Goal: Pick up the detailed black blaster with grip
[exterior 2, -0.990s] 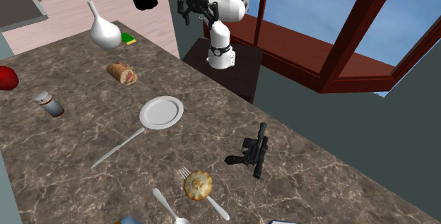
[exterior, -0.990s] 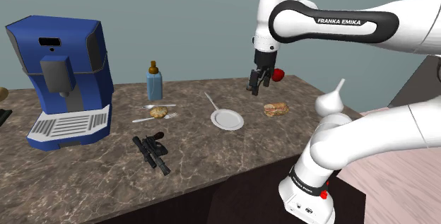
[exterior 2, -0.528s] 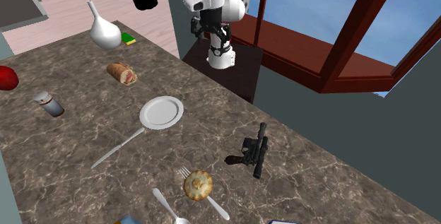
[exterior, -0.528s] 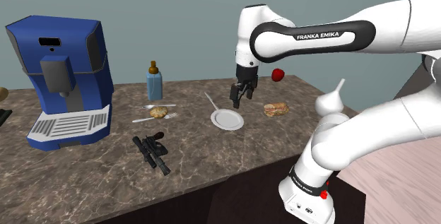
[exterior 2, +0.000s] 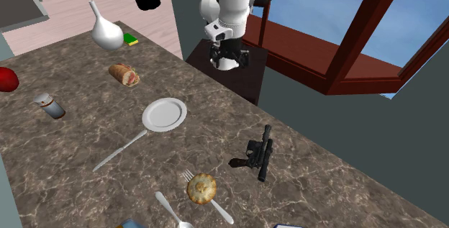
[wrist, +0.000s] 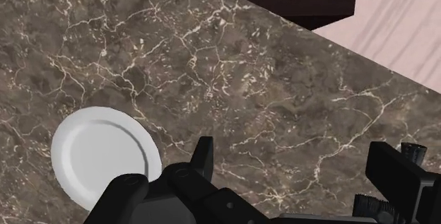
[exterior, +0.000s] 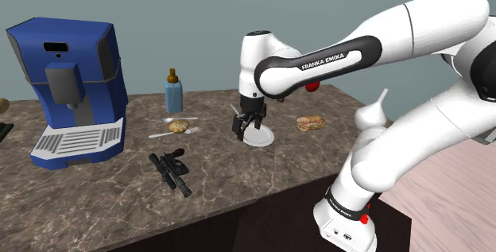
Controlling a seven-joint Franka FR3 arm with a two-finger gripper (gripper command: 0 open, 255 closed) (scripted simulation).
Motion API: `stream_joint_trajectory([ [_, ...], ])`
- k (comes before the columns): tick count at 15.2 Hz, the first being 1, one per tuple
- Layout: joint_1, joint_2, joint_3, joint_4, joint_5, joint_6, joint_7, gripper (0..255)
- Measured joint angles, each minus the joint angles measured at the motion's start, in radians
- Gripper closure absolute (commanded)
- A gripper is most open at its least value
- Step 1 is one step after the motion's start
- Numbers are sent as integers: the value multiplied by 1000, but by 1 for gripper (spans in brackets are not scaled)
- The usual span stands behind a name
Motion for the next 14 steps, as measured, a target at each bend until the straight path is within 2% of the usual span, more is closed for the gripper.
stream_joint_trajectory([
  [7,10,252,93,69,-31,208,145,0],
  [14,35,532,142,216,-164,351,334,0],
])
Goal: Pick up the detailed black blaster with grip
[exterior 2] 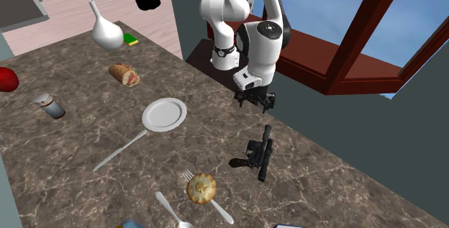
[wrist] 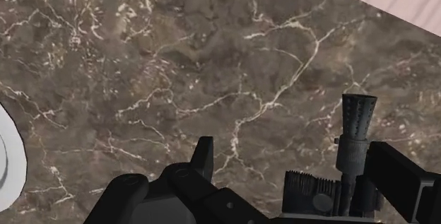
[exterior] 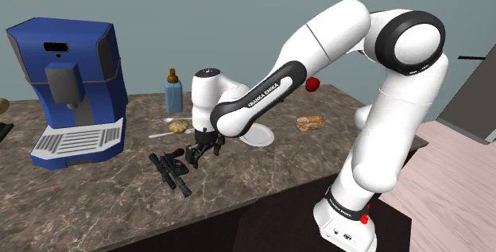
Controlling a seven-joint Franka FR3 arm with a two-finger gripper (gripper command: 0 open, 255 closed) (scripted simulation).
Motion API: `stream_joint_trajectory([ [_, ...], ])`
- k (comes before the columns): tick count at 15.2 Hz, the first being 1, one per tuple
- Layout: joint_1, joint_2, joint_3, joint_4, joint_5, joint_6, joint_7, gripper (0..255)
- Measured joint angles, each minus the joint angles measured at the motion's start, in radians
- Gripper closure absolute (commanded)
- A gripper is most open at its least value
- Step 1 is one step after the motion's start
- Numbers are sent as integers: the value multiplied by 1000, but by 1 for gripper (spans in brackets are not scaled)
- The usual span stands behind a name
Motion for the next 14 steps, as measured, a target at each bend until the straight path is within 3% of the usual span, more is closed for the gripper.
stream_joint_trajectory([
  [9,122,354,-51,281,-189,78,212,0],
  [14,150,425,-75,310,-224,121,246,0],
])
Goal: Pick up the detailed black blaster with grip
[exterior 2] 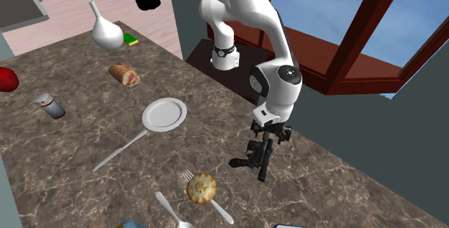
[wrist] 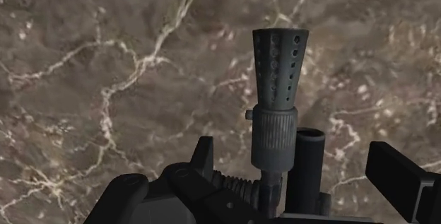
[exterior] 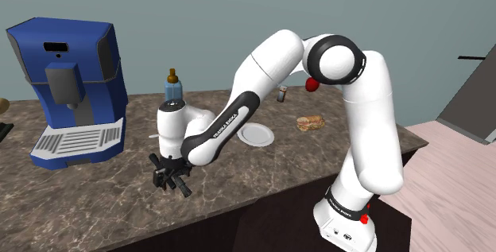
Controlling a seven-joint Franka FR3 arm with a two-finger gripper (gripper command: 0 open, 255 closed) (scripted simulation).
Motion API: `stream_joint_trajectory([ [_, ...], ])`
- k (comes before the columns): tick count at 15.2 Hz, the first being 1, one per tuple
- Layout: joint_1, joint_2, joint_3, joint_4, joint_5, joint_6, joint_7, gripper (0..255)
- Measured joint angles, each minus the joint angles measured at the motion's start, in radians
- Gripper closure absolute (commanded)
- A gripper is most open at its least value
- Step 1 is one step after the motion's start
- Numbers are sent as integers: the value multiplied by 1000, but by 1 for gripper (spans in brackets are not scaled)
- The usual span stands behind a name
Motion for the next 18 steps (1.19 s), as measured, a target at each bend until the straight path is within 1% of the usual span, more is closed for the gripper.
stream_joint_trajectory([
  [3,9,31,-12,6,-15,24,11,0],
  [4,9,34,-14,7,-16,27,11,255],
  [14,12,34,-13,8,-18,31,12,255],
  [18,0,6,-2,3,-3,3,0,255],
])
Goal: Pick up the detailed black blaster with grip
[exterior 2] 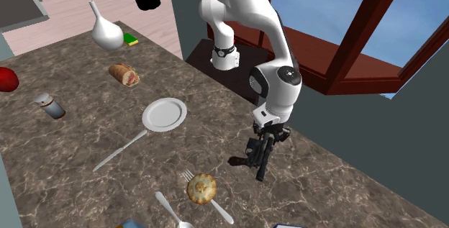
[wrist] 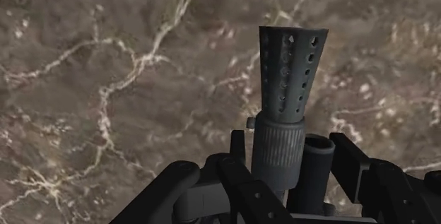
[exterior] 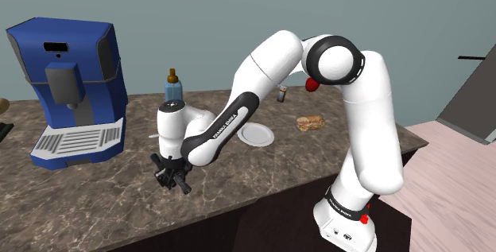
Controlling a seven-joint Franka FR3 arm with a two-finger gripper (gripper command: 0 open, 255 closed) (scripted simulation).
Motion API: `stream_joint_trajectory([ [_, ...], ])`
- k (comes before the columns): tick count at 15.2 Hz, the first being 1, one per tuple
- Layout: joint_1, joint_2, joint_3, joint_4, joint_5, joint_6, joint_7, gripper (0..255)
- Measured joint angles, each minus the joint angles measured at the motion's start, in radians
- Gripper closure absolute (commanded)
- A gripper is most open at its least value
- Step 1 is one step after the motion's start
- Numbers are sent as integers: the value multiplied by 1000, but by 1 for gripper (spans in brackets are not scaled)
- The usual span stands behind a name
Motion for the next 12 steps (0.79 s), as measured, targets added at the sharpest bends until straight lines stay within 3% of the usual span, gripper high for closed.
stream_joint_trajectory([
  [12,-33,-120,45,-5,65,-110,-45,255],
])
